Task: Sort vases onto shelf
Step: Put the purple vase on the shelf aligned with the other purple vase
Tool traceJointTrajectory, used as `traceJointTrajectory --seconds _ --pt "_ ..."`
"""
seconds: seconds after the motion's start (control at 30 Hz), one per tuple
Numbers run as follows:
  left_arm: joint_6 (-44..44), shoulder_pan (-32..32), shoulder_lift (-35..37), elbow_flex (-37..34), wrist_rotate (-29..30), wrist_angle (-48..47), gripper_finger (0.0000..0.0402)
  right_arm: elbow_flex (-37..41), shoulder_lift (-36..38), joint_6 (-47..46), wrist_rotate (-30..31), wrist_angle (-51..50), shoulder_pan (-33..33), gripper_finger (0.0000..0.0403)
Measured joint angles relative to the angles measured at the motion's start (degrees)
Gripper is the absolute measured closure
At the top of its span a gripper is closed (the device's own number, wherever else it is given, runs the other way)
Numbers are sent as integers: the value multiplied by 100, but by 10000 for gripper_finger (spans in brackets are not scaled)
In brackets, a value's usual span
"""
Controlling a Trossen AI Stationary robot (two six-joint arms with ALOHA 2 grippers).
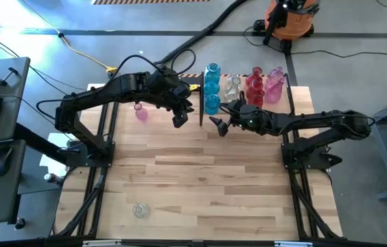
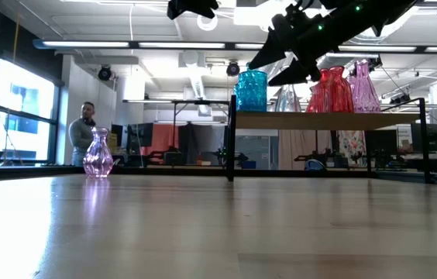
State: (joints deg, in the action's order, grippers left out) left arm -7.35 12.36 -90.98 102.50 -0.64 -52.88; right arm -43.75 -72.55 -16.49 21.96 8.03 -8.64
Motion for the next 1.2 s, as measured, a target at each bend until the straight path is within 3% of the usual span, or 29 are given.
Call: traceJointTrajectory --seconds 0.4,0.9,1.2 --pt "0 -2 -2 0 0 -2 298 -2 199 -408 -267 -522 221 5" --pt "-2 0 -1 0 0 0 298 -2 -138 -411 -1106 195 151 5" --pt "0 -2 0 0 0 2 298 -7 -177 -358 -1104 352 11 5"
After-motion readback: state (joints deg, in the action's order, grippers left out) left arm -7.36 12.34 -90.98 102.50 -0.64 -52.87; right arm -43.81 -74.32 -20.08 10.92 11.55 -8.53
